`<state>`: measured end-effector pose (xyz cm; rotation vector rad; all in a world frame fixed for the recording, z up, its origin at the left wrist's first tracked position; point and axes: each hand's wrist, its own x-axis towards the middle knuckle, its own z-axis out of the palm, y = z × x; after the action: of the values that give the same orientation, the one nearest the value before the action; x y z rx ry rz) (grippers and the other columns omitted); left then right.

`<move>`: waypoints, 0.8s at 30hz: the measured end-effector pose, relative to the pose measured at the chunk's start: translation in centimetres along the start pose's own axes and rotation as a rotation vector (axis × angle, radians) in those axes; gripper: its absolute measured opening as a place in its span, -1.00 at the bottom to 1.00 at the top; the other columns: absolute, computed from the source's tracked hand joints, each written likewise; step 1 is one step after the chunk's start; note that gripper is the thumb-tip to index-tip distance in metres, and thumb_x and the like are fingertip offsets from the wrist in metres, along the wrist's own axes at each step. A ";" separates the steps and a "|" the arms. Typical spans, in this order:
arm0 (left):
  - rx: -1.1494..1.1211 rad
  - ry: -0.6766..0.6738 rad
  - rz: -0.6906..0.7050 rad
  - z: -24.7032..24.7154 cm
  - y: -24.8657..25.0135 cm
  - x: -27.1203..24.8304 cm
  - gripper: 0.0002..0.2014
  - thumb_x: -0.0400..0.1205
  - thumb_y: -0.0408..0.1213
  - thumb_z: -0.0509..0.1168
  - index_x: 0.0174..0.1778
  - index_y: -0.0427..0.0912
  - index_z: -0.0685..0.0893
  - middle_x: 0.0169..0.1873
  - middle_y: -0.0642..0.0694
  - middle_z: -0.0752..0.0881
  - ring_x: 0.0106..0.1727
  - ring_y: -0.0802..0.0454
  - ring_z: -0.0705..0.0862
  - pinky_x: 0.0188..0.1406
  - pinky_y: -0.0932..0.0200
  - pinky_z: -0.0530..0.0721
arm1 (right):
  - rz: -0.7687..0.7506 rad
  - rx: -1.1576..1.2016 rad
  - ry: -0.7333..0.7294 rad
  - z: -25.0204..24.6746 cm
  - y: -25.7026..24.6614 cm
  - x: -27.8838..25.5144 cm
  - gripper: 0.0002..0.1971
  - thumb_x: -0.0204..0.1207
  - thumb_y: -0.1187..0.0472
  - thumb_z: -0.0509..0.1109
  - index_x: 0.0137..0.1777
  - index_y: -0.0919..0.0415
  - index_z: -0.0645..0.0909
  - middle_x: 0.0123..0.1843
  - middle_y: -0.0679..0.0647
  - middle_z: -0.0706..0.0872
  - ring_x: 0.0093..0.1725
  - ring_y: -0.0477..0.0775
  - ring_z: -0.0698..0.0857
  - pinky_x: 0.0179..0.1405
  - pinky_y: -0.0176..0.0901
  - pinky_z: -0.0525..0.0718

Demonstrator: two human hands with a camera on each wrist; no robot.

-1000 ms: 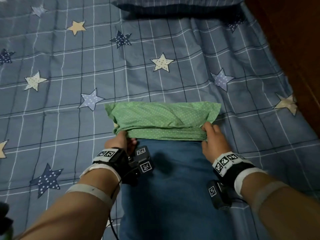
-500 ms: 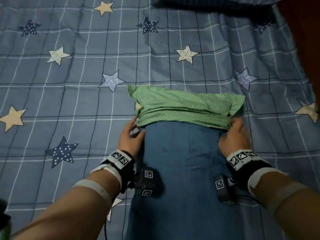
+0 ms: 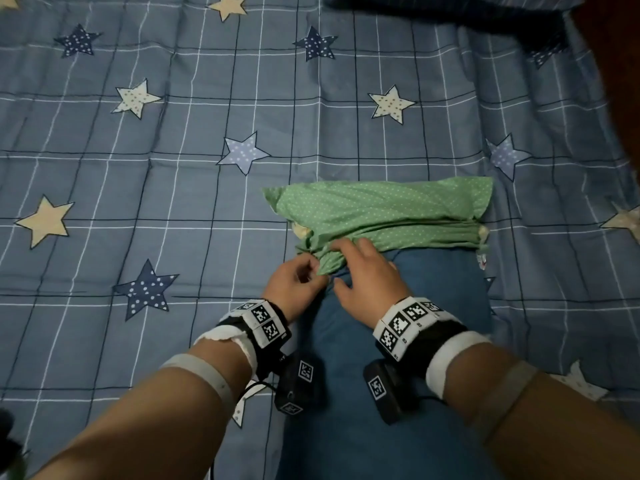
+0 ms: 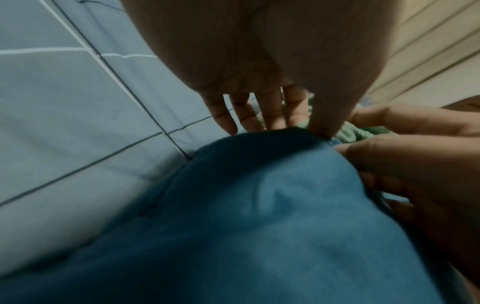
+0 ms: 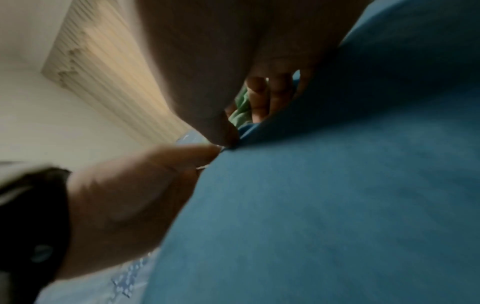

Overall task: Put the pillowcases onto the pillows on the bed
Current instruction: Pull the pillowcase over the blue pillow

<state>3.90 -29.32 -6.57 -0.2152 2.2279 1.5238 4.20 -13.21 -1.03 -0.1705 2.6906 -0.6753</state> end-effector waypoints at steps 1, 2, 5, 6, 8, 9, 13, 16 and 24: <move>-0.003 -0.017 0.002 -0.2 0.1 0.0 -0.84 0.37 -0.01 0.36 -0.32 -0.01 0.64 -0.37 0.05 0.64 -0.28 0.10 0.59 -0.12 0.10 0.57 | 0.005 -0.042 0.015 0.3 0.3 -0.2 -0.54 0.49 0.04 0.38 0.38 -0.11 0.39 0.25 0.03 0.49 0.26 0.19 0.58 0.20 0.20 0.57; 0.008 -0.015 0.009 -0.4 0.2 0.0 -0.77 0.35 0.06 0.34 -0.32 -0.02 0.72 -0.30 0.05 0.65 -0.22 0.10 0.62 -0.07 0.16 0.58 | -0.004 -0.092 0.037 0.6 0.7 -0.3 -0.59 0.50 -0.01 0.38 0.32 -0.11 0.41 0.22 0.01 0.50 0.26 0.17 0.56 0.17 0.18 0.55; -0.040 0.063 -0.047 -1.3 1.6 0.4 -0.72 0.52 -0.06 0.36 -0.26 -0.20 0.84 -0.10 -0.04 0.63 -0.08 0.18 0.63 -0.03 0.53 0.51 | -0.019 -0.204 0.102 0.9 1.1 -0.8 -0.67 0.47 -0.16 0.36 0.19 -0.13 0.47 0.14 -0.06 0.54 0.23 0.11 0.52 0.10 0.11 0.47; -0.073 0.130 -0.074 -1.6 1.7 1.1 -0.74 0.58 -0.09 0.37 -0.25 -0.21 0.82 -0.12 -0.05 0.67 -0.09 0.16 0.65 -0.04 0.57 0.51 | -0.013 -0.223 0.119 0.9 1.0 -1.0 -0.65 0.45 -0.22 0.34 0.17 -0.13 0.48 0.13 -0.07 0.55 0.22 0.10 0.52 0.11 0.12 0.45; -0.195 0.232 -0.151 -2.1 2.1 2.8 -0.59 0.48 0.21 0.43 -0.16 -0.12 0.71 -0.17 -0.04 0.73 -0.06 0.00 0.73 0.17 0.23 0.69 | 0.005 -0.256 0.118 1.0 0.4 -1.4 -0.49 0.37 -0.39 0.28 0.19 -0.11 0.48 0.16 -0.08 0.54 0.23 0.10 0.49 0.20 0.17 0.43; -0.255 0.263 -0.206 -2.2 2.3 3.8 -0.42 0.34 0.40 0.44 -0.10 -0.07 0.65 -0.13 -0.06 0.74 -0.01 -0.06 0.76 0.21 -0.02 0.72 | 0.016 -0.283 0.087 1.2 0.0 -1.7 -0.36 0.30 -0.46 0.27 0.26 -0.09 0.44 0.22 -0.05 0.52 0.28 0.12 0.46 0.29 0.24 0.40; -0.190 0.065 -0.298 -2.6 3.7 6.3 -0.38 0.30 0.33 0.52 0.01 -0.12 0.72 0.08 -0.14 0.81 0.09 -0.14 0.80 0.21 -0.17 0.75 | 0.122 -0.414 -0.203 3.2 -1.4 -3.8 0.21 0.10 -0.59 0.29 0.66 0.05 -0.01 0.58 0.13 0.15 0.61 0.24 0.12 0.41 0.76 -0.15; -0.106 -0.002 -0.273 -2.8 4.5 7.1 -0.56 0.42 -0.02 0.59 0.09 -0.23 0.79 0.05 -0.19 0.84 0.03 -0.14 0.82 0.16 -0.19 0.77 | 0.164 -0.446 -0.252 4.9 -1.6 -4.3 0.06 0.36 -0.22 0.45 0.68 0.04 -0.13 0.60 0.18 0.06 0.63 0.25 0.05 0.39 0.79 -0.09; -0.150 -0.017 -0.280 -3.3 4.3 5.0 -0.74 0.50 -0.13 0.53 -0.02 -0.21 0.72 0.01 -0.26 0.81 0.05 -0.26 0.79 0.11 -0.34 0.76 | -0.009 -0.472 -0.304 -0.9 -1.2 -3.0 -0.56 0.57 0.31 0.22 0.44 0.07 0.37 0.24 0.25 0.52 0.26 0.30 0.51 -0.13 0.05 0.53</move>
<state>-3.00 -30.14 -4.06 -0.5341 1.9735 1.5286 6.65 -13.31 1.24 -0.3712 2.5029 0.0007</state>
